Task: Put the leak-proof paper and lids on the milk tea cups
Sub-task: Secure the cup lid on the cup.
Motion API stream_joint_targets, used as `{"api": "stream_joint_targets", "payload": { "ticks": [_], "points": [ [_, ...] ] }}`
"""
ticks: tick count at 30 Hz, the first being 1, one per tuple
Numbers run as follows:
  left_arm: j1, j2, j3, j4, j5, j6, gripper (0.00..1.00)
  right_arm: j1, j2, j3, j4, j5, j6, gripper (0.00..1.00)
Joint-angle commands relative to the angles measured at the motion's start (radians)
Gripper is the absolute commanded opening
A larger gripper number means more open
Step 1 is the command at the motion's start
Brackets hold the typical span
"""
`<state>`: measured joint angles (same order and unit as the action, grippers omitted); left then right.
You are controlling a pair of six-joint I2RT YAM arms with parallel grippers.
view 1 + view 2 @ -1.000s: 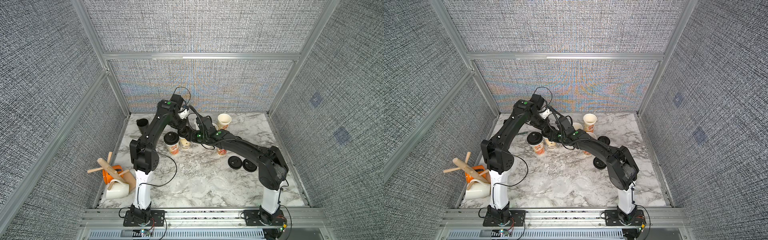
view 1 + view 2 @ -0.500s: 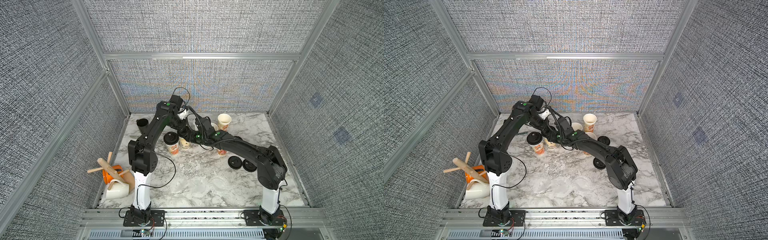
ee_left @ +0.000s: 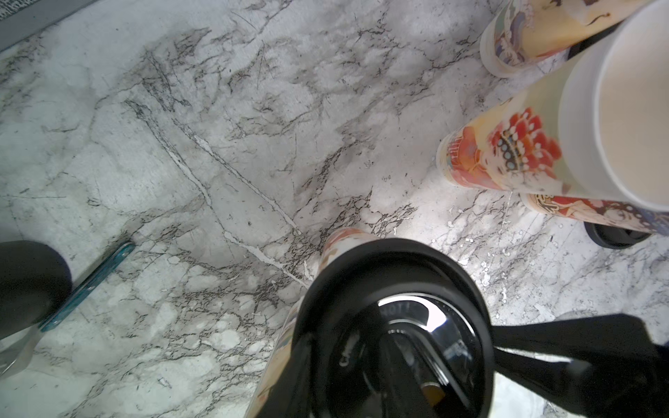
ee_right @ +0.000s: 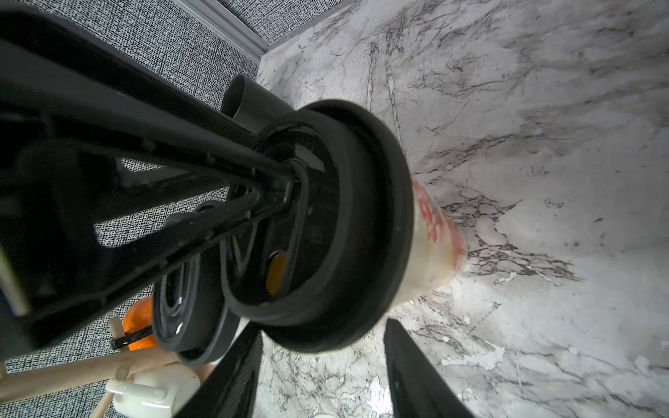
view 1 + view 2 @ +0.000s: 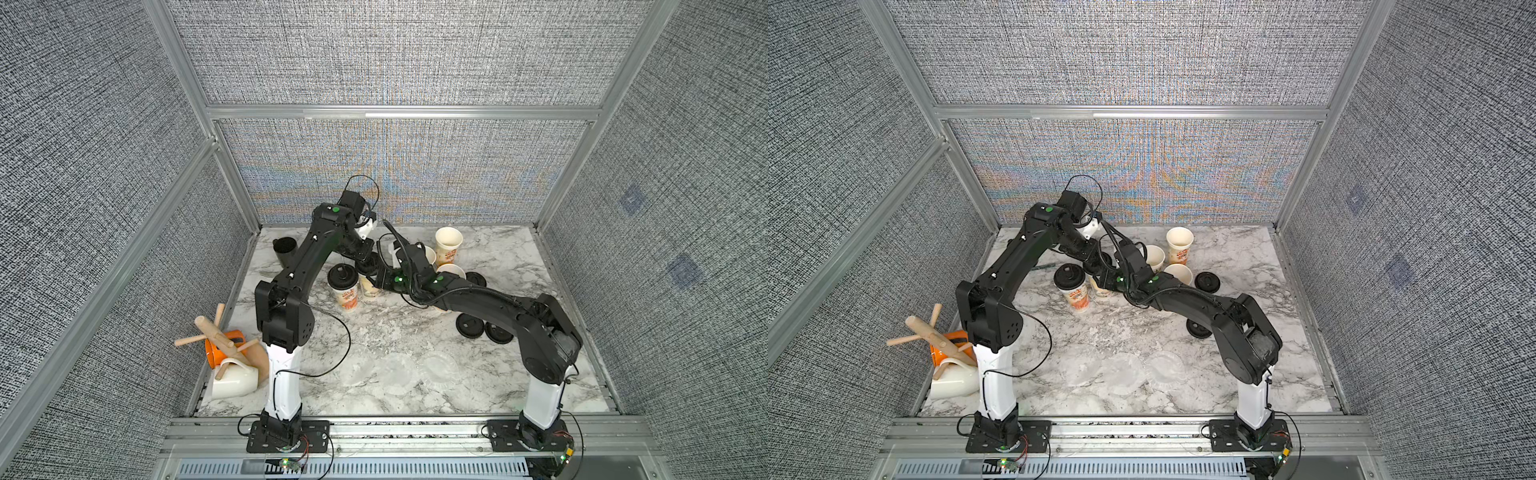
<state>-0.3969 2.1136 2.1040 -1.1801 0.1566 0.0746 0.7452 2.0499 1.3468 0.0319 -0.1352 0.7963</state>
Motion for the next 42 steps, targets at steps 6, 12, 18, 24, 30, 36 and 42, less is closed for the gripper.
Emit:
{"api": "stream_joint_targets", "payload": {
  "ticks": [6, 12, 18, 24, 30, 36, 42],
  "points": [
    [-0.010, 0.040, -0.059, -0.184, -0.045, 0.005, 0.31, -0.007, 0.020, -0.039, -0.439, 0.175, 0.011, 0.55],
    [-0.010, 0.027, -0.082, -0.179, -0.043, 0.001, 0.31, -0.009, 0.027, 0.004, -0.464, 0.196, 0.011, 0.55],
    [-0.011, -0.006, -0.143, -0.155, -0.043, -0.007, 0.31, -0.011, 0.019, -0.006, -0.444, 0.191, 0.016, 0.55],
    [-0.013, -0.033, -0.198, -0.148, -0.053, -0.023, 0.31, -0.021, -0.001, 0.014, -0.441, 0.211, 0.011, 0.55],
    [-0.012, -0.039, -0.205, -0.153, -0.057, -0.026, 0.31, -0.036, 0.016, 0.069, -0.446, 0.230, 0.021, 0.55],
    [-0.013, -0.054, -0.214, -0.164, -0.063, -0.024, 0.30, -0.037, 0.021, 0.089, -0.438, 0.210, 0.035, 0.55],
    [-0.014, -0.071, -0.225, -0.184, -0.083, -0.020, 0.30, -0.031, 0.025, 0.099, -0.435, 0.181, 0.038, 0.55]
  ]
}}
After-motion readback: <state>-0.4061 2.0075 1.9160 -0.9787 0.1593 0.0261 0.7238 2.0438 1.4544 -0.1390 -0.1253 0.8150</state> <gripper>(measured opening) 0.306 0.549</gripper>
